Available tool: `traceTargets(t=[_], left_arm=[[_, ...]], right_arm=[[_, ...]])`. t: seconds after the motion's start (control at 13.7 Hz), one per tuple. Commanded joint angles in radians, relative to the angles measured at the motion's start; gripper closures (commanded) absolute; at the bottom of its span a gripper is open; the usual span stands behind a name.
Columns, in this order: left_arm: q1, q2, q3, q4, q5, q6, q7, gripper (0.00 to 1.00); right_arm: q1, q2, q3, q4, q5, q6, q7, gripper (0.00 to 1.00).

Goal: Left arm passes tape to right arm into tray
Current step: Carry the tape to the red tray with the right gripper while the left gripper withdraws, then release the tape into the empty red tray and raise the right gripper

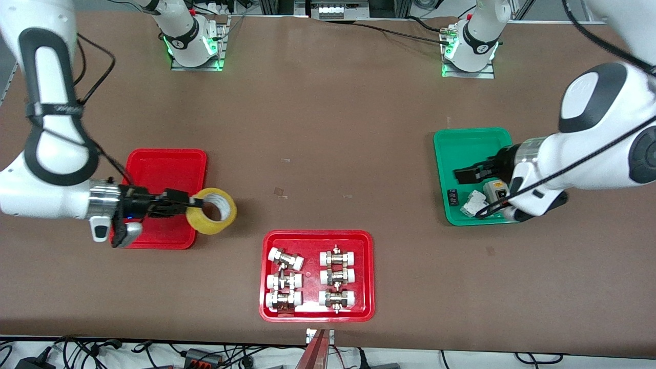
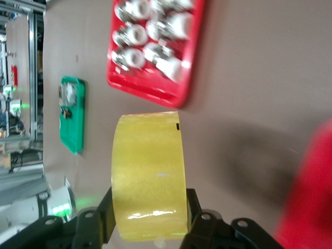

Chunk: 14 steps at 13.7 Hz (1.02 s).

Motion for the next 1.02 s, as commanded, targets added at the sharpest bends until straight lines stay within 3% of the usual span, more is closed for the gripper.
traceTargets(t=[0.0,0.29,0.58,0.73,0.8,0.87,0.95], left_arm=[[0.033,-0.06,-0.004,-0.012,0.186,-0.087,0.277,0.0],[0.085,-0.132,-0.005,-0.102,0.189,-0.084,0.362,0.0],[0.117,-0.379,-0.01,-0.48,0.186,0.147,0.362,0.0],[0.119,-0.436,-0.005,-0.573,0.183,0.229,0.362,0.0],[0.114,-0.433,0.001,-0.56,0.183,0.231,0.367,0.0],[0.114,-0.422,0.0,-0.535,0.184,0.237,0.37,0.0],[0.108,-0.372,0.013,-0.468,0.183,0.235,0.37,0.0]], right_arm=[[-0.087,0.055,0.023,0.017,-0.056,-0.082,-0.105,1.0],[-0.161,0.09,0.023,-0.032,-0.136,-0.096,-0.243,1.0],[-0.205,0.11,0.023,-0.045,-0.222,-0.096,-0.277,1.0],[-0.216,0.129,0.023,-0.045,-0.23,-0.09,-0.286,0.94],[-0.216,0.139,0.023,-0.045,-0.249,-0.083,-0.288,0.69],[-0.213,0.139,0.023,-0.045,-0.281,-0.051,-0.289,0.03],[-0.206,0.139,0.023,-0.045,-0.312,-0.011,-0.298,0.0]])
